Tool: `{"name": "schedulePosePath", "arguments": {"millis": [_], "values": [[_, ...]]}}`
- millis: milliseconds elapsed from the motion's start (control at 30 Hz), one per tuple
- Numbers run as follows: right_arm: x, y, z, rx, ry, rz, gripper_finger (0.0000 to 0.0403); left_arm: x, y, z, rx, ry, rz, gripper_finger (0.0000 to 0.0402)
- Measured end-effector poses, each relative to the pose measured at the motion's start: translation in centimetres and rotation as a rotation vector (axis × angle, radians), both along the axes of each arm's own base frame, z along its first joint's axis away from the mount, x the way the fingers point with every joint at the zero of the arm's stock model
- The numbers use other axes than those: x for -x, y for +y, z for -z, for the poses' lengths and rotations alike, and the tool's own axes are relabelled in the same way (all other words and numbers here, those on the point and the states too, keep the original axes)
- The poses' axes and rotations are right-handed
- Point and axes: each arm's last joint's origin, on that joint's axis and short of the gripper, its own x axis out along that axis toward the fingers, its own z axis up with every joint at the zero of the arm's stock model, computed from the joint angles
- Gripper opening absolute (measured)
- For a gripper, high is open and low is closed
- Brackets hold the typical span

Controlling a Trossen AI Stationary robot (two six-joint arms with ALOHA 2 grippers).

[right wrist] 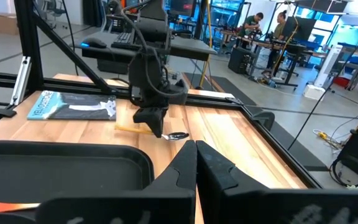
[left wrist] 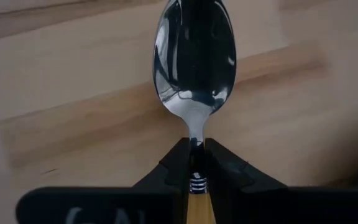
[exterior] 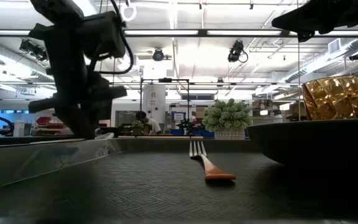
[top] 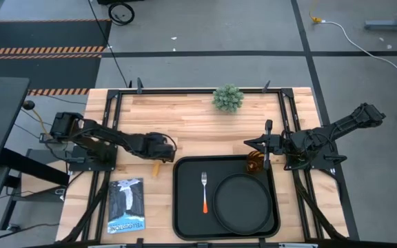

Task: Pick and place plate/cup/fork/spoon on tray
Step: Put the yellow spoon on the black serving tray at the left of the orange fork

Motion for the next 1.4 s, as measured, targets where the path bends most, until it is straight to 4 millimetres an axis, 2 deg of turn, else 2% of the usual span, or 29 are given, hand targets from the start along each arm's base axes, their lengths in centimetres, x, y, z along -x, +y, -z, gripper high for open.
{"name": "schedulePosePath", "arguments": {"millis": [667,967,1133,1300,1400], "values": [[0.0,0.0,0.0,0.002,0.003,0.0,0.0005,-2.8,-4.9,-1.8,0.056,-0.435,0.065,0.0043],[0.0,0.0,0.0,0.0,0.001,-0.002,0.0005,-2.7,-7.7,-2.0,0.081,-0.549,0.025,0.0043],[0.0,0.0,0.0,0.003,0.005,-0.016,0.0005,-2.7,-9.6,-2.5,0.085,-0.678,-0.021,0.0043],[0.0,0.1,0.1,0.009,0.01,-0.026,0.0005,-4.4,-11.4,-3.6,0.077,-0.712,-0.032,0.0043],[0.0,0.1,0.2,0.013,0.021,-0.028,0.0005,-5.8,-12.1,-4.1,0.057,-0.67,-0.025,0.0043]]}}
